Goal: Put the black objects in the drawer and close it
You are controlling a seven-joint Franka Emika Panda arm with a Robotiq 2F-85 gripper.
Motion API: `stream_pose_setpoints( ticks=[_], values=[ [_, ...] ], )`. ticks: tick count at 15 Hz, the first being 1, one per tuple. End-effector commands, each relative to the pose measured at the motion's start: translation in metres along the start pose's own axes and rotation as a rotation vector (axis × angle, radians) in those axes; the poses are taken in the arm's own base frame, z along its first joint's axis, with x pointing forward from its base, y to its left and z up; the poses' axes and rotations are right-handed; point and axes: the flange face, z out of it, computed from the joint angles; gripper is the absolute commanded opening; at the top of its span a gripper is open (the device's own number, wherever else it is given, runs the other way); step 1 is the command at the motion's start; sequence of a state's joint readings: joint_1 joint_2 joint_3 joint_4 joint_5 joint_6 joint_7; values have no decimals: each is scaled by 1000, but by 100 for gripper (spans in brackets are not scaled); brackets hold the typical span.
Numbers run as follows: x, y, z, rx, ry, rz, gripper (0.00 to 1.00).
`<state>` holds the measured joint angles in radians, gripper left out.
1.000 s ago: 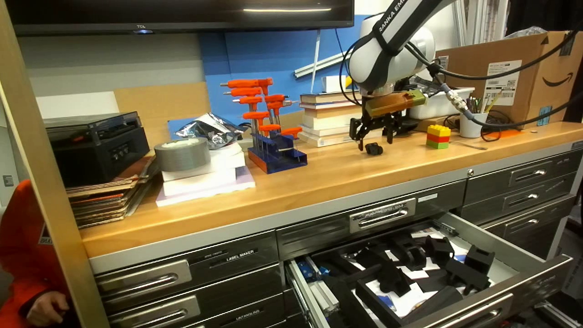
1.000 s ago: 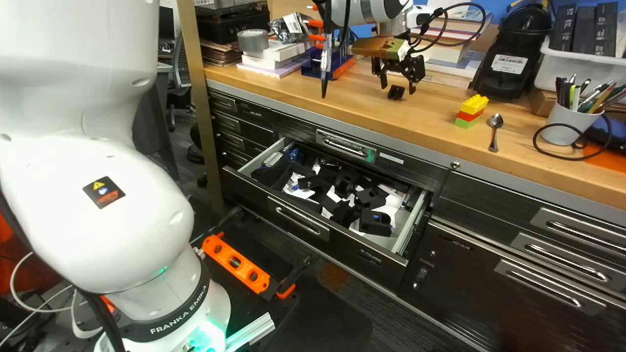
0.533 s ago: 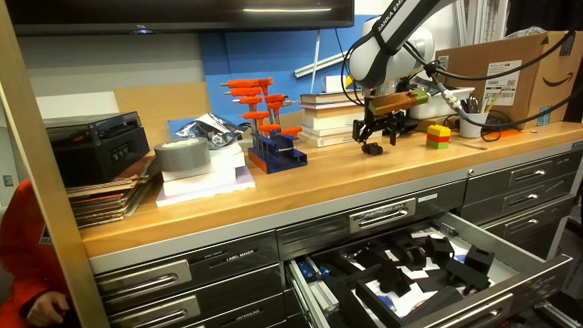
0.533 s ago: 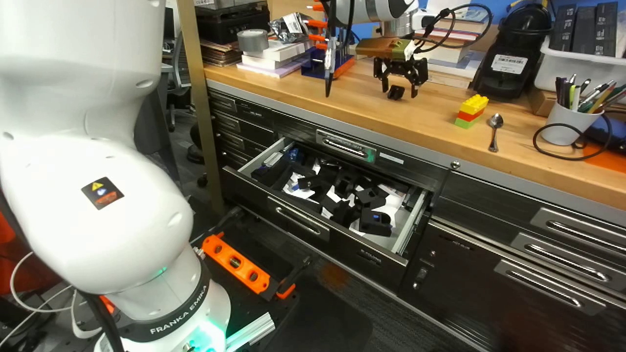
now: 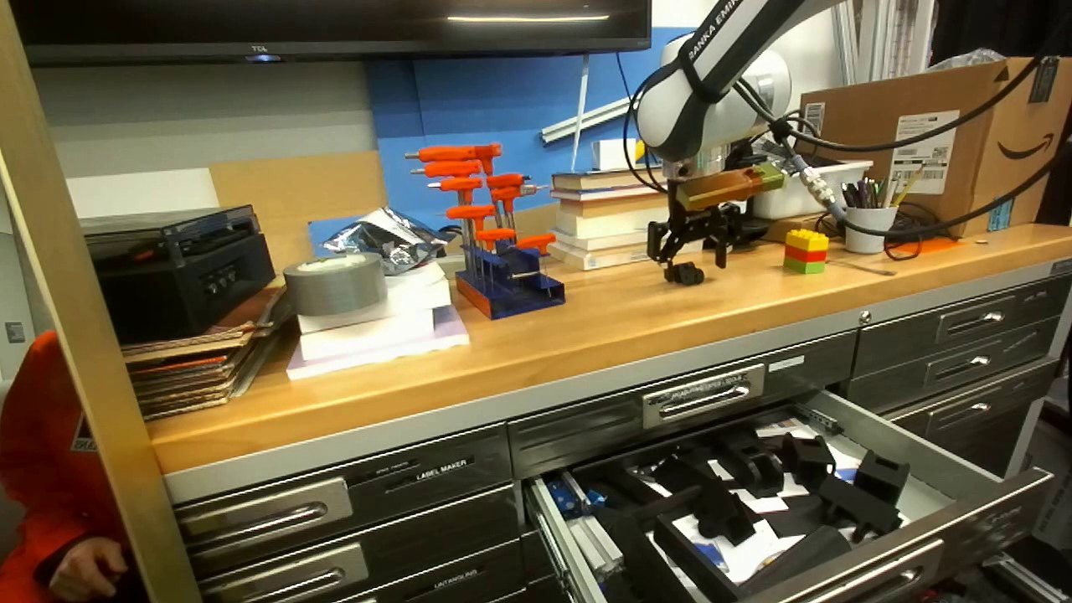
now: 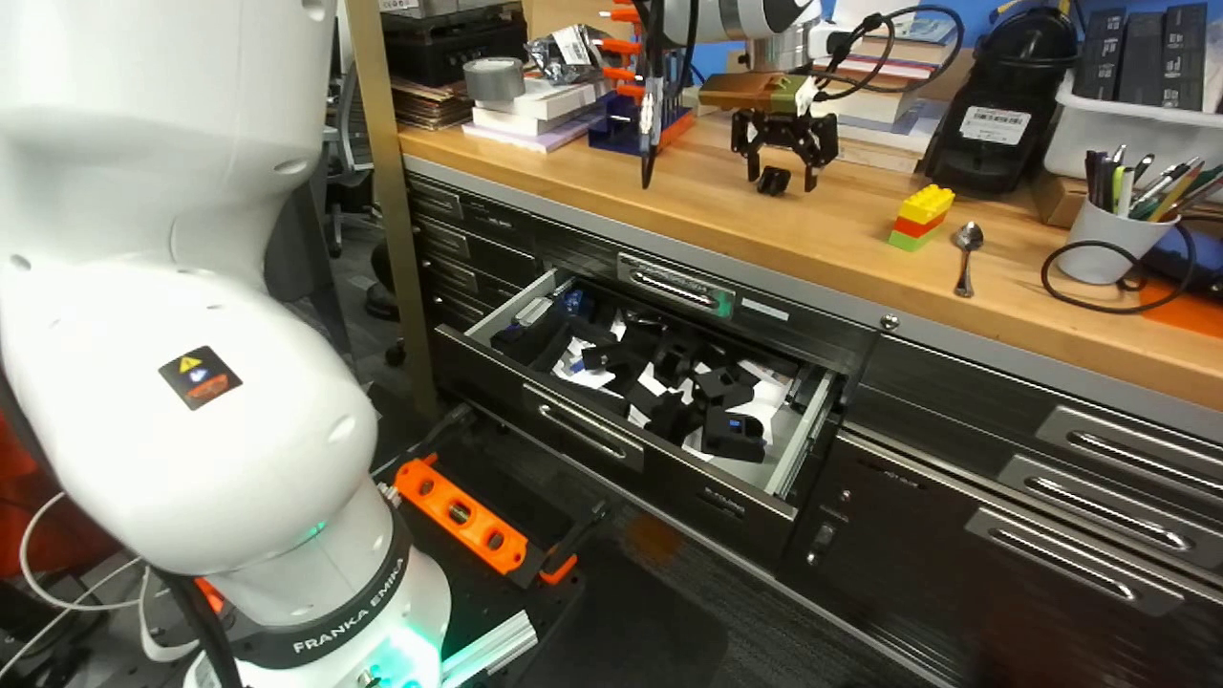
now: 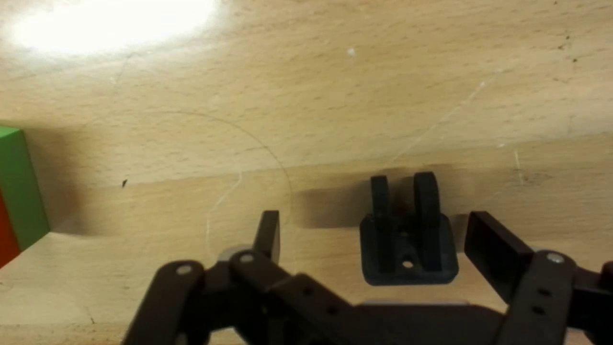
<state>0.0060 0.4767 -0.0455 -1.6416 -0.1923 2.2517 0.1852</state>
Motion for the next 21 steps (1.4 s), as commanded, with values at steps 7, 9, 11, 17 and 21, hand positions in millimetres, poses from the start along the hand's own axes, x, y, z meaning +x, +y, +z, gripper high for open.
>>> stream_pose_setpoints(
  ticks=[7,9,11,17,21],
  values=[
    [17,-2,-3,26,-21,-28,58],
    [18,-3,-6,27,-20,-32,46],
    [18,-2,-7,25,-21,-34,32],
    [6,10,-17,12,-38,30,27],
    [-28,32,-24,17,-69,114,27]
  ],
)
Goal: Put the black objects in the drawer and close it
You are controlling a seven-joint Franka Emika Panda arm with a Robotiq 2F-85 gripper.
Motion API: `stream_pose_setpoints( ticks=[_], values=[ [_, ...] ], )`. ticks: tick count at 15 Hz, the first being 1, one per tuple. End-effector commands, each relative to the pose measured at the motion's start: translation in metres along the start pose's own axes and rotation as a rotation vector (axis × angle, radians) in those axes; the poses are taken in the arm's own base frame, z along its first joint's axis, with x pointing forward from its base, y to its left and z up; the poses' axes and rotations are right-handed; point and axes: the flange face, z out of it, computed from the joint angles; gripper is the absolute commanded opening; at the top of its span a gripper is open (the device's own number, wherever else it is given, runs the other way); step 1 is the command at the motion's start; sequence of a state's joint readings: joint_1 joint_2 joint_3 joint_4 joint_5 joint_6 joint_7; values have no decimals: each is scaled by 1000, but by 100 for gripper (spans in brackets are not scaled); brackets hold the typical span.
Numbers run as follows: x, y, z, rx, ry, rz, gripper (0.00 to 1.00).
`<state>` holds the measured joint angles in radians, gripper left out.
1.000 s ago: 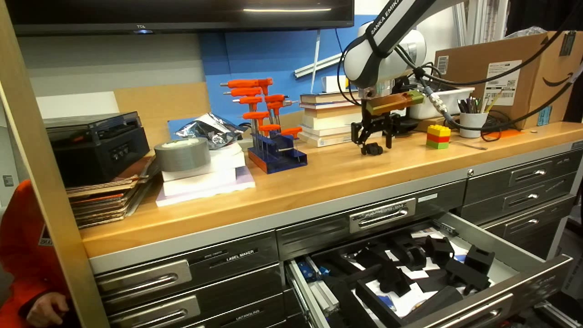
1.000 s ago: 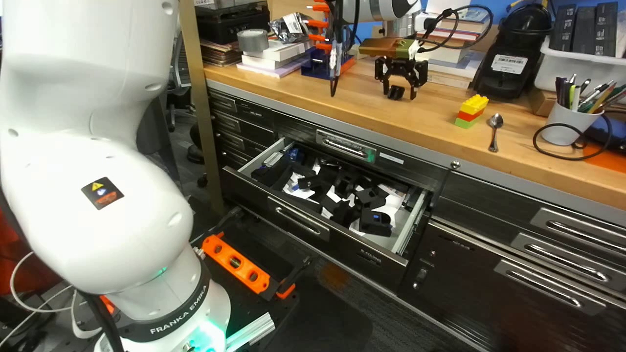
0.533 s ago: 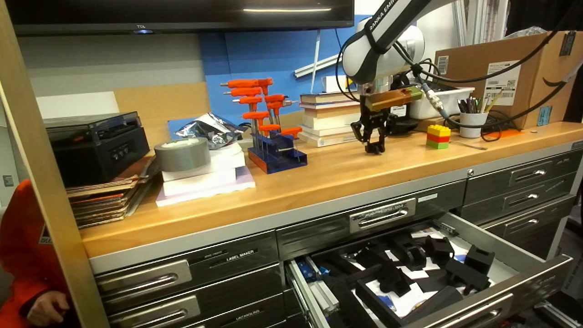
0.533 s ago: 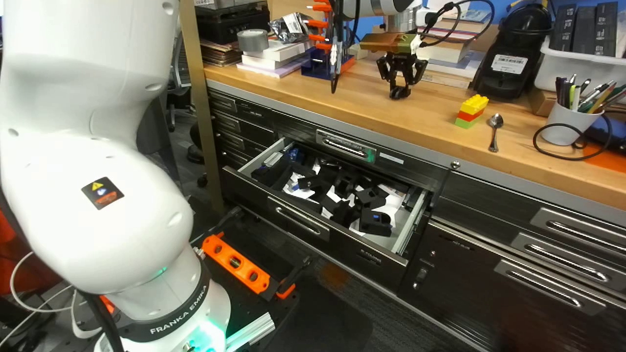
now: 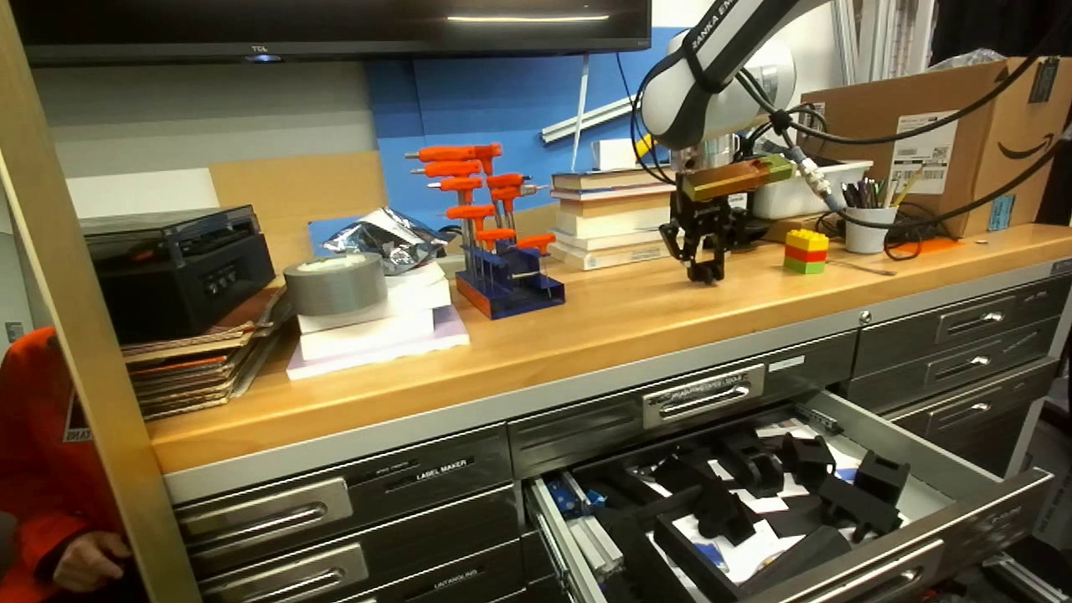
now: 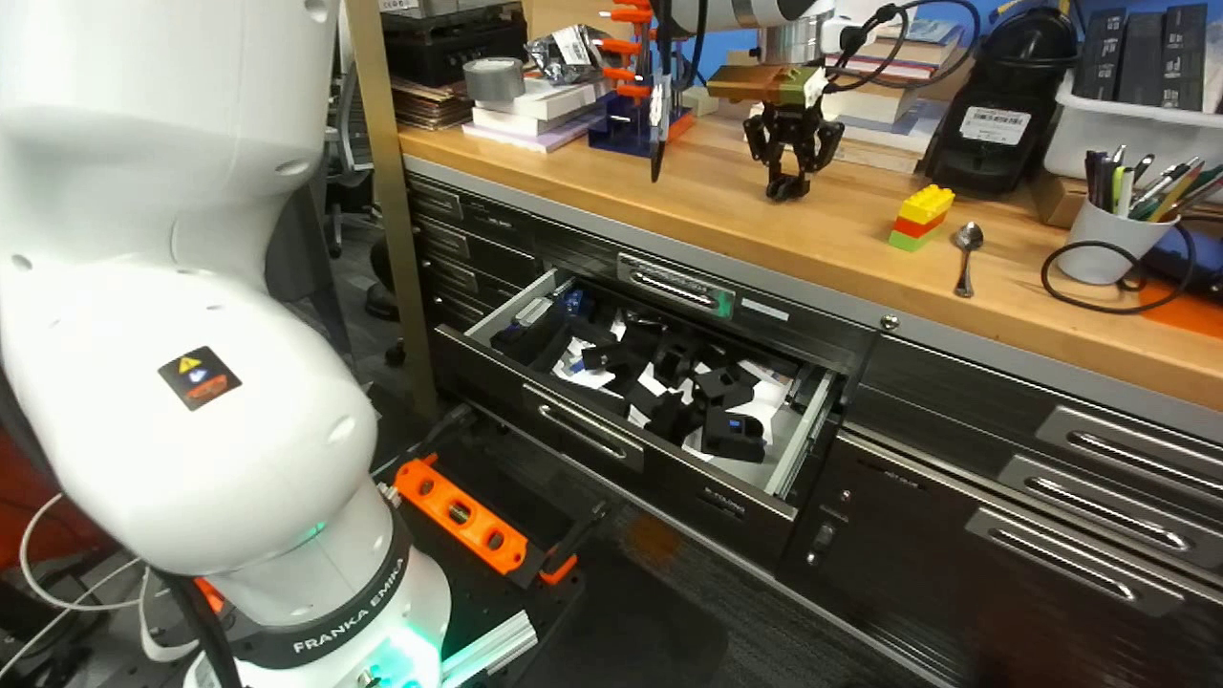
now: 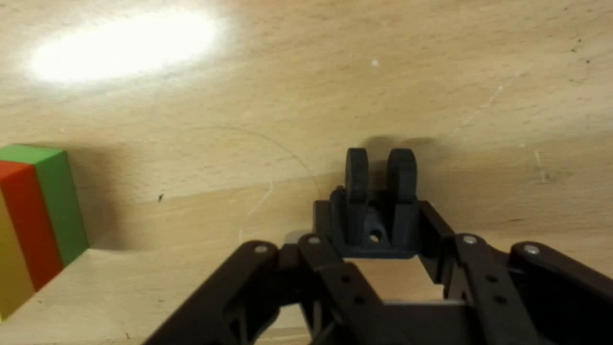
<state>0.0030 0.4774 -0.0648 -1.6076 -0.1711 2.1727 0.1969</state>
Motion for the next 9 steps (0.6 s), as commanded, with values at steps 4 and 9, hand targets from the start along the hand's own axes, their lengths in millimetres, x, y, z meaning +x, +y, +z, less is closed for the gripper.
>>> stream_pose_setpoints(
  ticks=[4,9],
  values=[
    [-81,44,-16,51,-49,149,27],
    [-147,73,1,111,-84,256,27]
  ],
)
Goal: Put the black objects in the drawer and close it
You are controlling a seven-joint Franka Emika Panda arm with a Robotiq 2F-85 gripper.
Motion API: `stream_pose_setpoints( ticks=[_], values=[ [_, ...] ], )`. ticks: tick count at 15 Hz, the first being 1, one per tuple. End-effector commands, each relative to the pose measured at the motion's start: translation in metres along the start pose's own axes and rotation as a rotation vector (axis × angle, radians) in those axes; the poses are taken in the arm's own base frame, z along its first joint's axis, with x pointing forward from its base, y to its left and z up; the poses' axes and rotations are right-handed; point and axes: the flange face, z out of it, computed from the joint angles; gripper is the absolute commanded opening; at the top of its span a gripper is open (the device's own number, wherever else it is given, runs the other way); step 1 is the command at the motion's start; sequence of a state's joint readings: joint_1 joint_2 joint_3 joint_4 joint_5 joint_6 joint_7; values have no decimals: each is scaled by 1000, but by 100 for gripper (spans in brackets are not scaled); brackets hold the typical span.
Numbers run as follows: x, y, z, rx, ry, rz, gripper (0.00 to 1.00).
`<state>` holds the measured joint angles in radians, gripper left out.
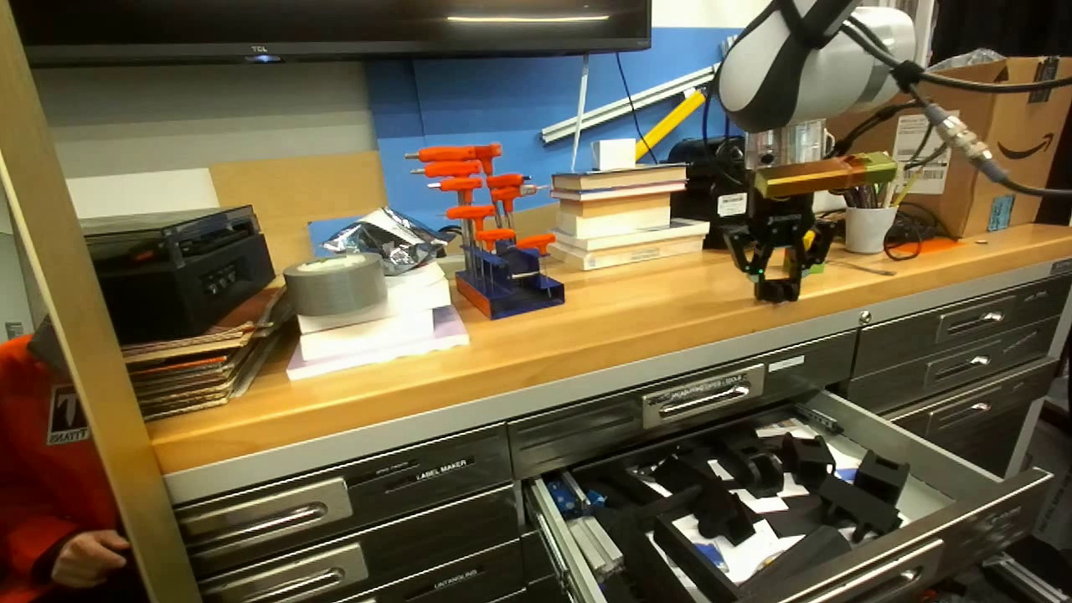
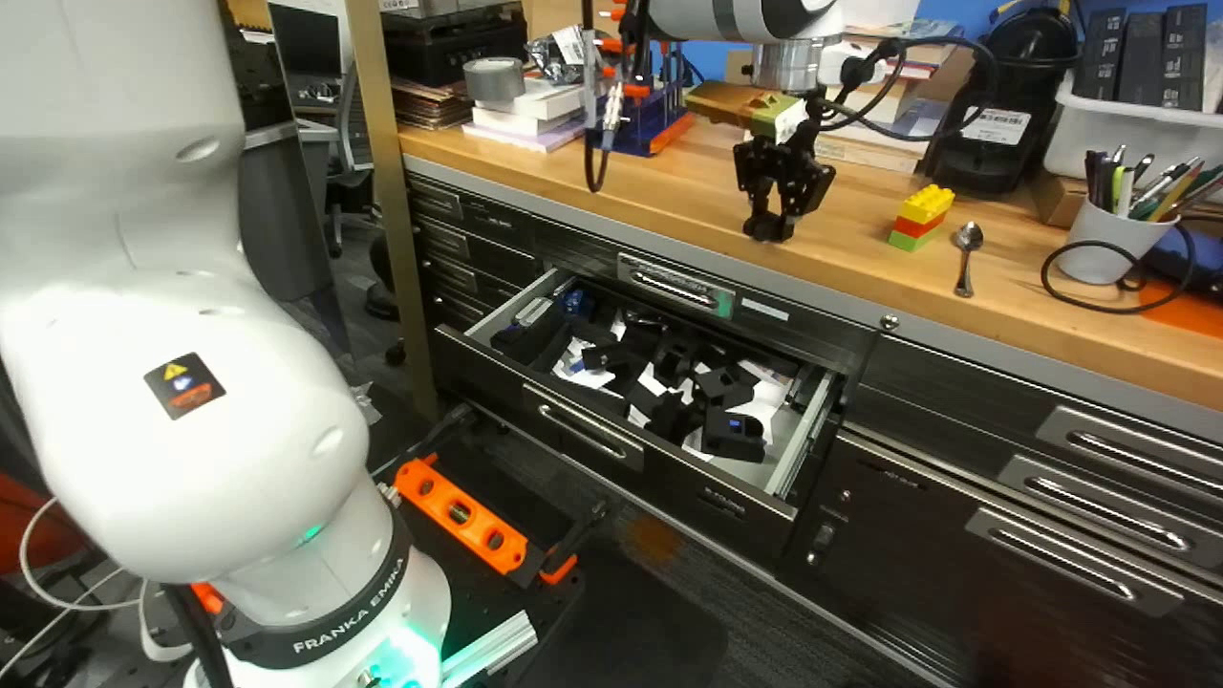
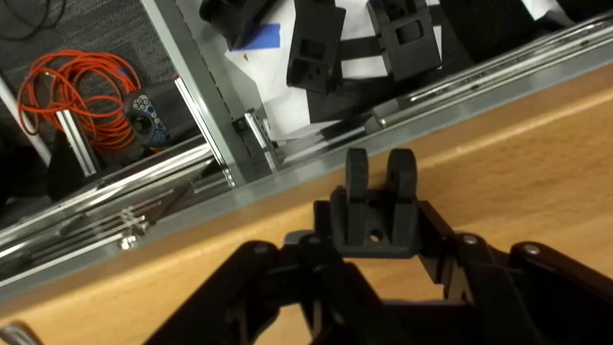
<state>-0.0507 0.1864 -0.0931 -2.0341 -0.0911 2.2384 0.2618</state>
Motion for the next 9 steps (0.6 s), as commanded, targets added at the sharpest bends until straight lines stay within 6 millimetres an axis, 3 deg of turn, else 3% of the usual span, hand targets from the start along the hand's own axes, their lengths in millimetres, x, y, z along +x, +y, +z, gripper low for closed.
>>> stream_pose_setpoints(
  ticks=[1,6,9],
  values=[
    [-48,28,5,62,9,86,27],
    [-62,52,45,102,-30,200,27],
    [-59,64,62,130,-46,269,27]
  ],
)
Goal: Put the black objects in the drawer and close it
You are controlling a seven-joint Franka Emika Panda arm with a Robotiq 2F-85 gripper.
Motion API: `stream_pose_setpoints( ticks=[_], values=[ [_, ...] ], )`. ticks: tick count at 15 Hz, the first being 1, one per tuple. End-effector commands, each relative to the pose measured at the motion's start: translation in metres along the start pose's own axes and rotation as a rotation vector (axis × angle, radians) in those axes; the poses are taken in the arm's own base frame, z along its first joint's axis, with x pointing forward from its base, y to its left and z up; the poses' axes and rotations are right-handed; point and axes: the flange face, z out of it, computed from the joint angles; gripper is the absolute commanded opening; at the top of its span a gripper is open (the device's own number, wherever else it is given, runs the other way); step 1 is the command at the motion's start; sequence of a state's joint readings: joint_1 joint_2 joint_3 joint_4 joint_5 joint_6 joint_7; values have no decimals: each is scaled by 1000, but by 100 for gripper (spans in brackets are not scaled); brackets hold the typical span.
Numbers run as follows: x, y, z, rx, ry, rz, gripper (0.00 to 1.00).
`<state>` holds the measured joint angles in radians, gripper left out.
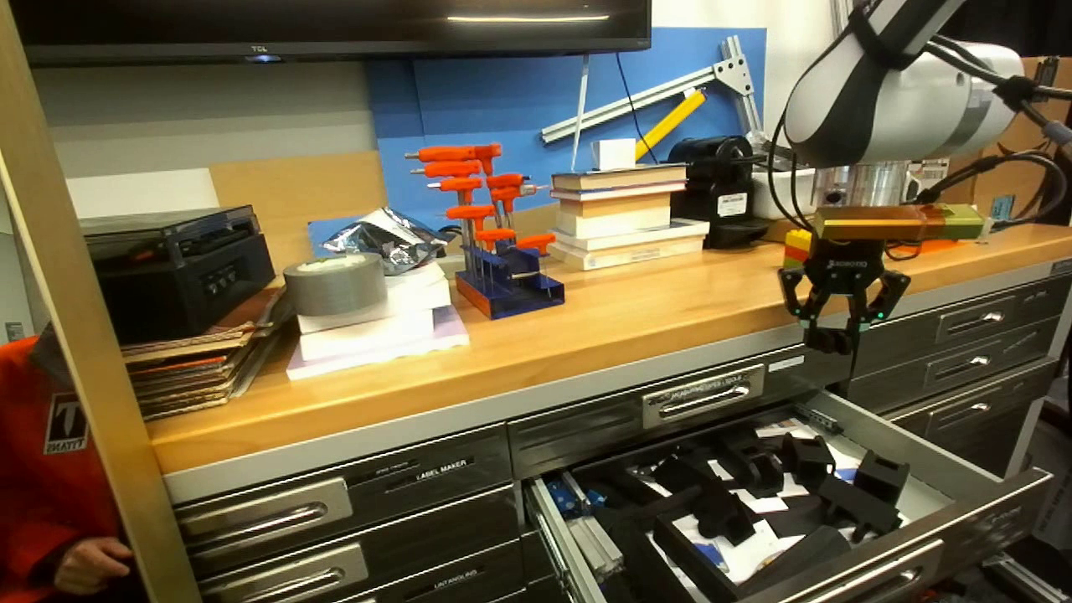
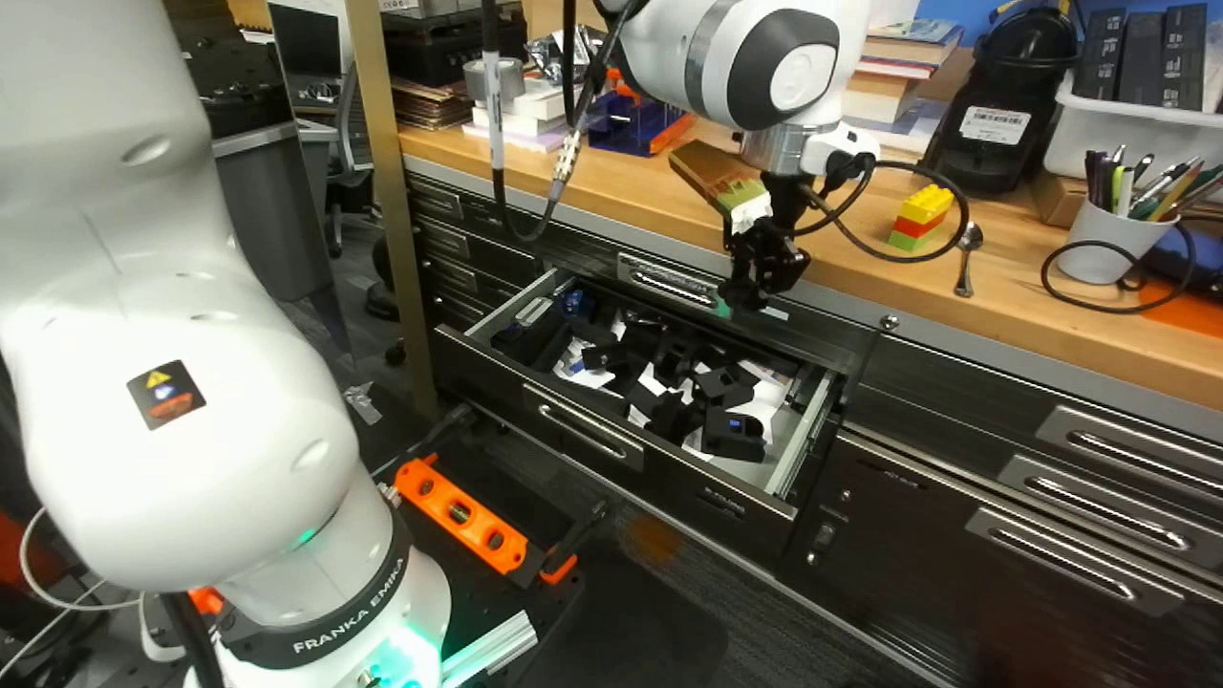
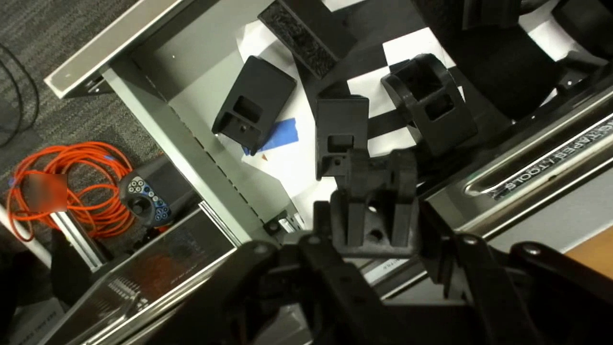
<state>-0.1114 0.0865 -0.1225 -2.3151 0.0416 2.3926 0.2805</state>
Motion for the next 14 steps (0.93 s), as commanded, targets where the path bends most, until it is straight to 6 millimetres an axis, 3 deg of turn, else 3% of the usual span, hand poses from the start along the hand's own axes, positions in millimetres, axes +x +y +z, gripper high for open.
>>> stream_pose_setpoints(
  ticks=[1,7,14],
  values=[
    [8,12,11,46,8,90,27],
    [25,20,47,72,33,168,27],
    [34,46,77,84,49,252,27]
  ],
)
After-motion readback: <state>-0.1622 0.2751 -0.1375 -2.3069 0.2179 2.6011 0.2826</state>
